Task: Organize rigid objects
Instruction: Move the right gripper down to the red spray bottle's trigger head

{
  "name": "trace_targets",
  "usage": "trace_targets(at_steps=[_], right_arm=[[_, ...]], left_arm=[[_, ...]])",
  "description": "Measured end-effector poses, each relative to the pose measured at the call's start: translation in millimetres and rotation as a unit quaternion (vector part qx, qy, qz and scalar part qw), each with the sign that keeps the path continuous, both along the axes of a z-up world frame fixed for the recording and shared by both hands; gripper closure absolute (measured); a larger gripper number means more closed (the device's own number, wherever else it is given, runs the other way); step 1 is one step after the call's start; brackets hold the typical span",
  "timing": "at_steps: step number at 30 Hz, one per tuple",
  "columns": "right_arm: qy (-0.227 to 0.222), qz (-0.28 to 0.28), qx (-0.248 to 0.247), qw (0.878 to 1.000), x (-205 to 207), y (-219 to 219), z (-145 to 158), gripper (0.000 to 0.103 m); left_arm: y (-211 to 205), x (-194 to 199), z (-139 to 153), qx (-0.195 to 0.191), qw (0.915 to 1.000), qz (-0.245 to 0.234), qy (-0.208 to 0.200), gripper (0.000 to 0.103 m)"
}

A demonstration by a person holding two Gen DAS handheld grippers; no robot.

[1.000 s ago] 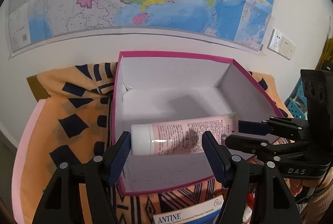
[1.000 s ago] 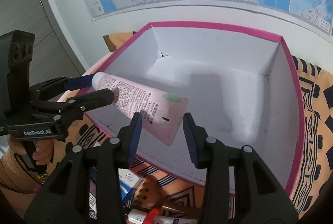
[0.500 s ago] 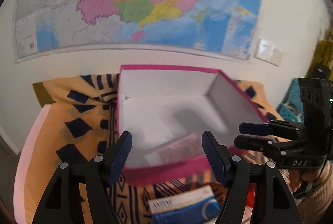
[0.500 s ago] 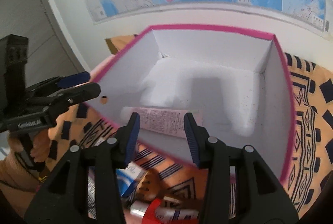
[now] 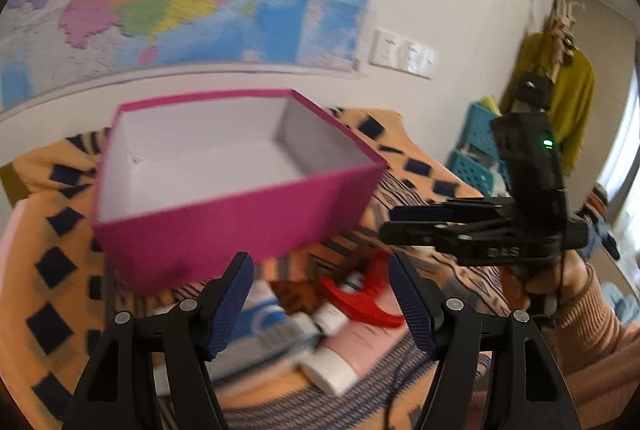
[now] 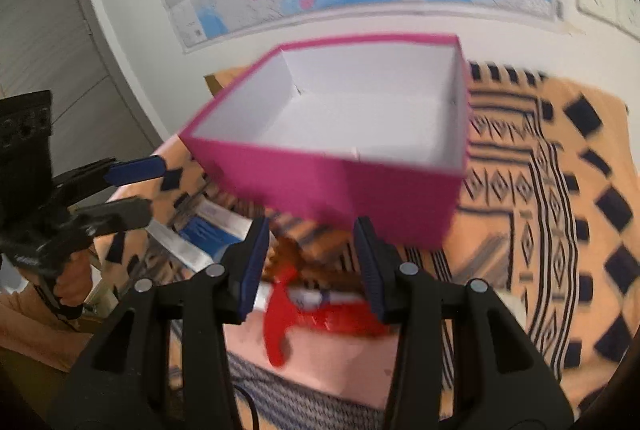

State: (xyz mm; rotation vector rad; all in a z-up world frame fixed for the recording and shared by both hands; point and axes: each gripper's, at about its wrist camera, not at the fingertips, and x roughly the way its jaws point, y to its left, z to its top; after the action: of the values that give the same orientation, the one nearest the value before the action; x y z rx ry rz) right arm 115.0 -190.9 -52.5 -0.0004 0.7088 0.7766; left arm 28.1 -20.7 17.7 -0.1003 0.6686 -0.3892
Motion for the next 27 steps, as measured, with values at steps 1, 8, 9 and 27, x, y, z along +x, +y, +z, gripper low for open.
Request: trace_targets(at_steps=[1,8,9,27], right_arm=[[0.009,-0.008,0.0,1.0,-1,-5,-8,0.057],[0.042,-0.041,-0.006,0.998,-2,-29,-40,0.057],[0.043,-0.045,-0.006,0.998,-2,-31,-42,0.057],[0.043,-0.028,-0.004,0.999,-1,-23,-60,0.058]], left_arm=[[-6,0,-4,-0.006,0.9999,-0.011,0.008,0.032],[-44,4,-30,-0.002,0.9973,-0.05,0.054,0.032],[-46,6,-33,-0.005,0.9967,-0.053,0.061,0.032],[-61,27,-70,0.0,0.9894,-0.035,0.141,0.034]])
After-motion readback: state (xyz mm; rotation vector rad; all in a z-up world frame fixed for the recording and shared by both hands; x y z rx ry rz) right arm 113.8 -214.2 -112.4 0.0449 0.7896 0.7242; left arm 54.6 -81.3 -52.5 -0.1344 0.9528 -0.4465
